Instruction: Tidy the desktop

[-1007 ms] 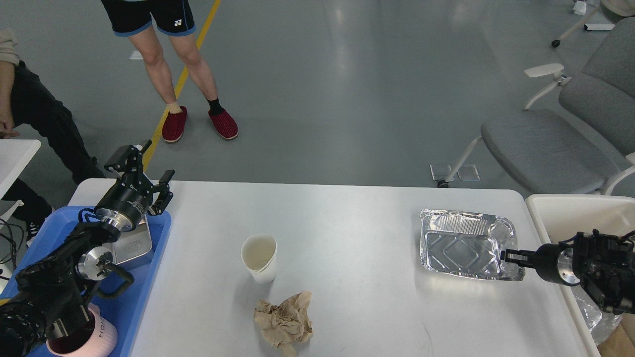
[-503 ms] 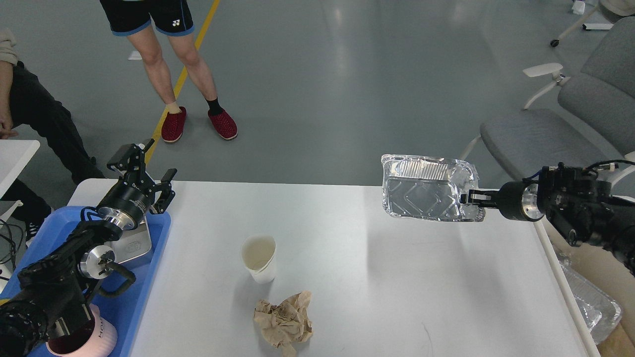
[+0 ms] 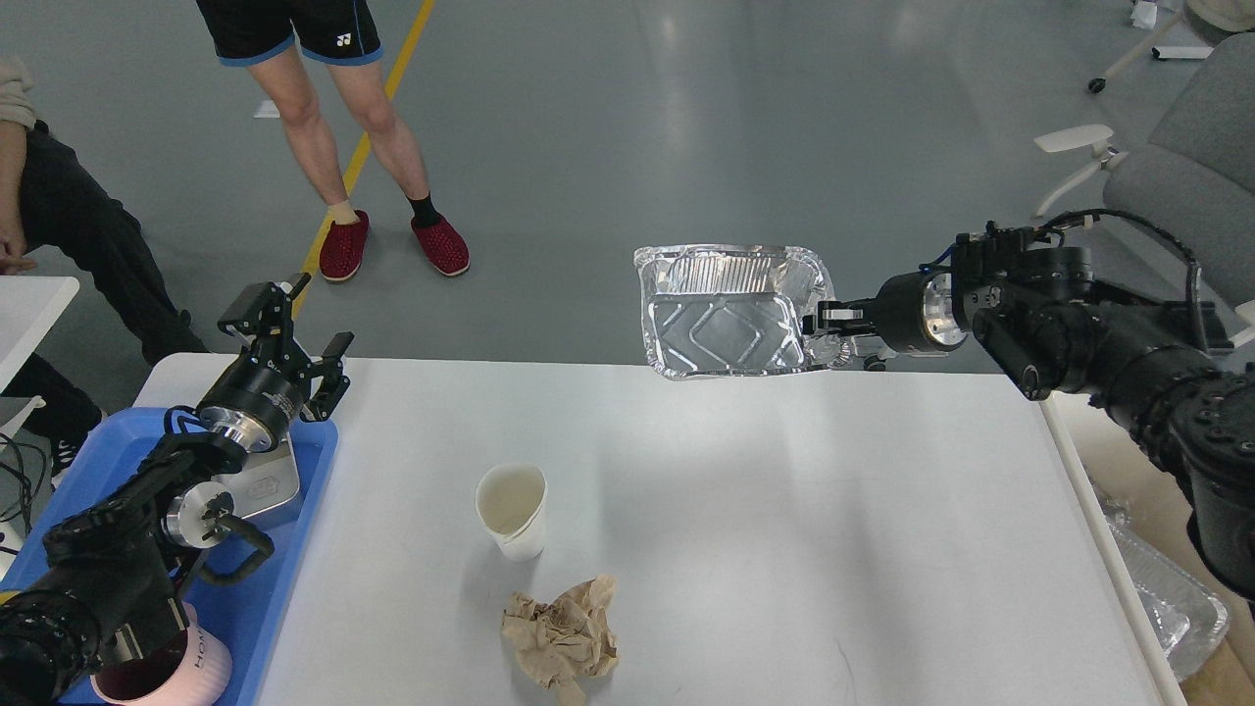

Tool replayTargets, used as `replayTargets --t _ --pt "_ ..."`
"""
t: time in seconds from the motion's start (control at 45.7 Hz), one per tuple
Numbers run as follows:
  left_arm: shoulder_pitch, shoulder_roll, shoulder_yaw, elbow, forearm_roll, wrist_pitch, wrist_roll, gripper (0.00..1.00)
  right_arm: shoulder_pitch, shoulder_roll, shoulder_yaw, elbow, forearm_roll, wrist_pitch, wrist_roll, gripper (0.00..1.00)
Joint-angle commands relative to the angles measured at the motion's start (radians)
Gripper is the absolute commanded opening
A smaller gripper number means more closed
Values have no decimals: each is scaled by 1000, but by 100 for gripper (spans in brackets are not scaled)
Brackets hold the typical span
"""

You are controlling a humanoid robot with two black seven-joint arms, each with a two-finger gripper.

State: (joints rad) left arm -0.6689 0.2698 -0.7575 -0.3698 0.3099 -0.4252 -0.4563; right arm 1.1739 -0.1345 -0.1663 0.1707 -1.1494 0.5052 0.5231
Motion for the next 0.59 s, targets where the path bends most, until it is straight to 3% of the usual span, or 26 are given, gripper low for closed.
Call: replayTargets --t 0.0,0.285,0.569 --pt "0 -1 1 0 0 2 1 88 -5 64 1 -120 4 30 -15 0" --pt "-3 -14 3 0 0 11 1 88 -71 61 -1 -154 5 68 -35 0" --pt "-15 -26 32 0 8 19 1 88 -86 0 -2 -100 2 182 -6 0"
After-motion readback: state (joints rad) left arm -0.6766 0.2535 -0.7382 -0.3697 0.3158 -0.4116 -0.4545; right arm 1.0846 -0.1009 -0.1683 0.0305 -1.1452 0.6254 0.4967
